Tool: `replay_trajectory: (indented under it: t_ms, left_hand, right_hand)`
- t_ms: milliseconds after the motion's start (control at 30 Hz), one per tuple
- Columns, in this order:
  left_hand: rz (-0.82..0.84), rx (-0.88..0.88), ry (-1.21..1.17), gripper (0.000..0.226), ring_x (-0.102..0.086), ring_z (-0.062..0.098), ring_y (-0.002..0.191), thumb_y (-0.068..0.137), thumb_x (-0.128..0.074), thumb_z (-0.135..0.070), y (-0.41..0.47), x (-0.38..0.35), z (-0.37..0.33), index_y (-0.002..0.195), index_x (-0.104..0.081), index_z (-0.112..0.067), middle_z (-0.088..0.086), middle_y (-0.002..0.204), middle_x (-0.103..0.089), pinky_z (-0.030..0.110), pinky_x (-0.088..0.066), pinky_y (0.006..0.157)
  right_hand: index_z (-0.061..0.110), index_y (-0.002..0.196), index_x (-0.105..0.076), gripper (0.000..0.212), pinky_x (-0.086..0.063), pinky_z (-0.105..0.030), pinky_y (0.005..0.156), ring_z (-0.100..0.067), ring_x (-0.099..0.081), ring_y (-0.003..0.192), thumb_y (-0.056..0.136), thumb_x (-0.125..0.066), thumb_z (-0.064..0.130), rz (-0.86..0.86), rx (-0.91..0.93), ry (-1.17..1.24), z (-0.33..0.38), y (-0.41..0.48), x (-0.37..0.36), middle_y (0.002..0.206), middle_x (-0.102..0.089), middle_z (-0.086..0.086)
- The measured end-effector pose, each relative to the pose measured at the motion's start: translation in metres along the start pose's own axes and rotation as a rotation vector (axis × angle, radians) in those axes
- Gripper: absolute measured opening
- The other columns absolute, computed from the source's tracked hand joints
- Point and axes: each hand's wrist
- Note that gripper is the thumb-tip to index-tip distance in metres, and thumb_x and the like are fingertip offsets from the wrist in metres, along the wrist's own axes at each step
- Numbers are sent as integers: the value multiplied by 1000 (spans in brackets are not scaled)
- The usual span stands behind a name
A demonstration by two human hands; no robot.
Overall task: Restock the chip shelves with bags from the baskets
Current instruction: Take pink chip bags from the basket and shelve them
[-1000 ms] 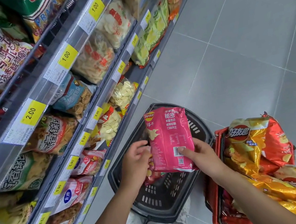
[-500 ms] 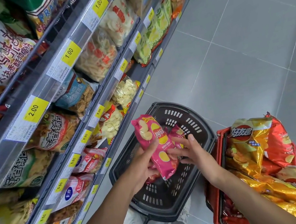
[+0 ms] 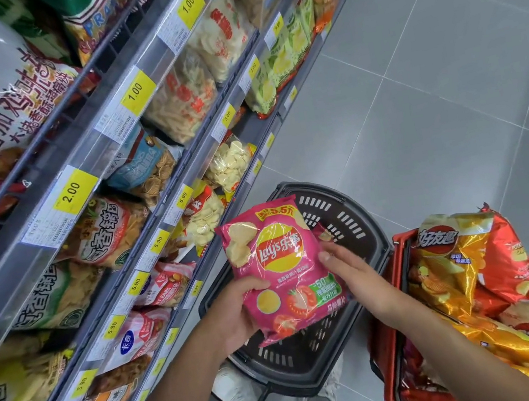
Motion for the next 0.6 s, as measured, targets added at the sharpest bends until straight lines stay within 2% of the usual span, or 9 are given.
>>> replay_trajectory:
  t_ms: [67, 100, 233, 300, 400, 467, 600]
  left_hand:
    - [19, 46, -21, 60, -72, 36, 110, 77, -77, -14, 0, 6, 4, 134, -60, -11, 19, 122, -74, 59, -48, 110]
    - [18, 63, -34, 59, -71, 37, 113, 80, -77, -15, 1, 9, 6, 136, -59, -12, 19, 123, -74, 58, -49, 109]
    - [16, 109, -60, 57, -69, 37, 120, 89, -77, -29, 5, 17, 15, 141, -57, -18, 15, 130, -72, 52, -57, 98]
    - [24, 122, -6, 58, -71, 36, 117, 87, -81, -31, 7, 17, 19, 139, -59, -20, 14, 127, -73, 52, -59, 94]
    - [-49, 114, 102, 61, -75, 33, 107, 80, -87, -26, 8, 19, 29, 134, -61, -22, 11, 118, -77, 53, -60, 93]
    - [-113, 97, 151, 61, -77, 32, 103, 79, -89, -25, 7, 25, 37, 133, -61, -23, 9, 114, -79, 56, -59, 94]
    - [-281, 4, 217, 65, -77, 30, 102, 73, -94, -31, 7, 48, 47, 129, -61, -30, 4, 114, -78, 58, -61, 89]
  right_hand:
    - [23, 131, -58, 36, -58, -43, 97, -25, -74, 105, 100, -58, 40, 45, -56, -6, -5, 1, -2, 116, -76, -4]
    - [20, 129, -60, 33, -58, -44, 98, -26, -75, 104, 101, -58, 37, 37, -45, -4, -6, 1, -4, 114, -77, -5]
    - [18, 123, -61, 23, -62, -32, 79, -23, -77, 95, 102, -59, 27, -42, -1, 8, -18, 4, -15, 105, -79, -1]
    - [18, 124, -60, 23, -63, -37, 82, -25, -77, 95, 102, -60, 25, -63, 1, 3, -28, 6, -22, 106, -78, -4]
    - [17, 128, -59, 28, -60, -49, 93, -27, -76, 99, 102, -61, 28, -63, -19, -4, -47, 11, -32, 111, -77, -6]
    - [16, 124, -61, 26, -60, -46, 92, -25, -76, 97, 102, -61, 31, -63, -80, 7, -56, 13, -36, 109, -78, -5]
    - [16, 117, -63, 28, -60, -39, 89, -21, -75, 98, 104, -54, 39, -64, -231, -35, -71, 21, -38, 108, -77, -8]
Point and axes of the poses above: each hand's wrist, its own y-axis towards the middle knuckle, its own x-axis out of the back of the hand, z = x × y
